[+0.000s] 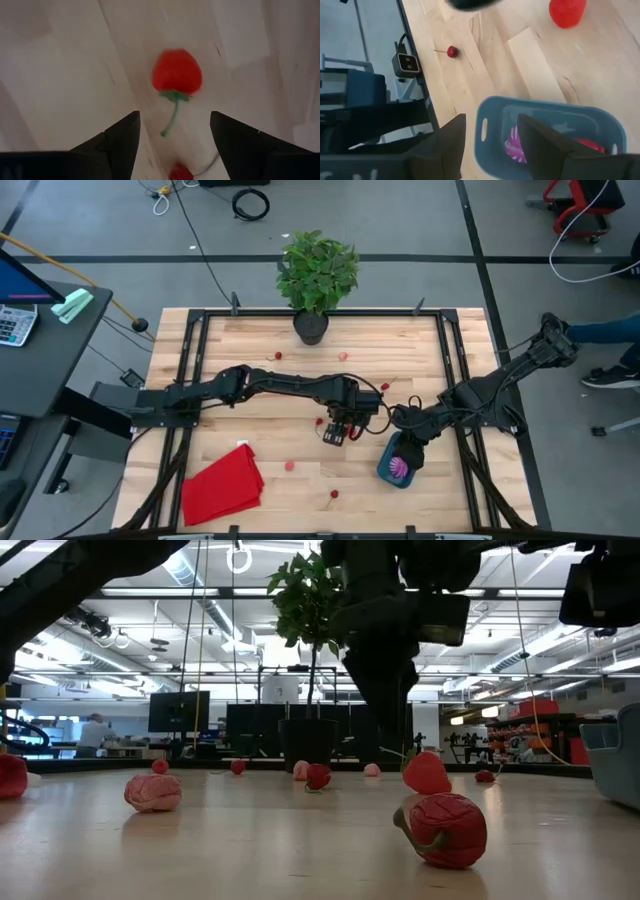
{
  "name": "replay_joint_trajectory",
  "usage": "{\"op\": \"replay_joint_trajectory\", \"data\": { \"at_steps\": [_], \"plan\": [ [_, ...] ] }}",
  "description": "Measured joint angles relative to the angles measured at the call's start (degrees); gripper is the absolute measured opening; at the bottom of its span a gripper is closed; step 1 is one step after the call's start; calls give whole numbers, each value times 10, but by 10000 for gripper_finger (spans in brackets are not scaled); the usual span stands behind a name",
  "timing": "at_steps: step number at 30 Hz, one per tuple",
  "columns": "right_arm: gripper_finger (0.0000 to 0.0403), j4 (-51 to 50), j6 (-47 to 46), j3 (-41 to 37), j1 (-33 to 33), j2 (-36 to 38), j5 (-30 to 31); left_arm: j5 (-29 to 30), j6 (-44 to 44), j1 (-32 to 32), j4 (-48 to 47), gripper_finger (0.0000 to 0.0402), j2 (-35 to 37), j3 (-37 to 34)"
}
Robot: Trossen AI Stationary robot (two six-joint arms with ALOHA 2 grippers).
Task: Pick and placing Produce into tupperware
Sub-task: Put the strawberry into the bin
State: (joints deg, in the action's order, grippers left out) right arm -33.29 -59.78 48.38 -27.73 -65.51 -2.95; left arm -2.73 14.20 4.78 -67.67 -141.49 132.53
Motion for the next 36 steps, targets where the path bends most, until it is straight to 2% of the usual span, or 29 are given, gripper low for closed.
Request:
{"op": "replay_joint_trajectory", "data": {
  "at_steps": [19,24,36],
  "plan": [
    [188,-3,-19,0,0,0,16,10,10,0,6,223,-27,1],
    [187,-3,-20,0,0,0,16,11,0,-1,6,199,-27,1],
    [187,-3,-20,0,0,0,17,10,0,-1,6,113,-27,1]
  ]
}}
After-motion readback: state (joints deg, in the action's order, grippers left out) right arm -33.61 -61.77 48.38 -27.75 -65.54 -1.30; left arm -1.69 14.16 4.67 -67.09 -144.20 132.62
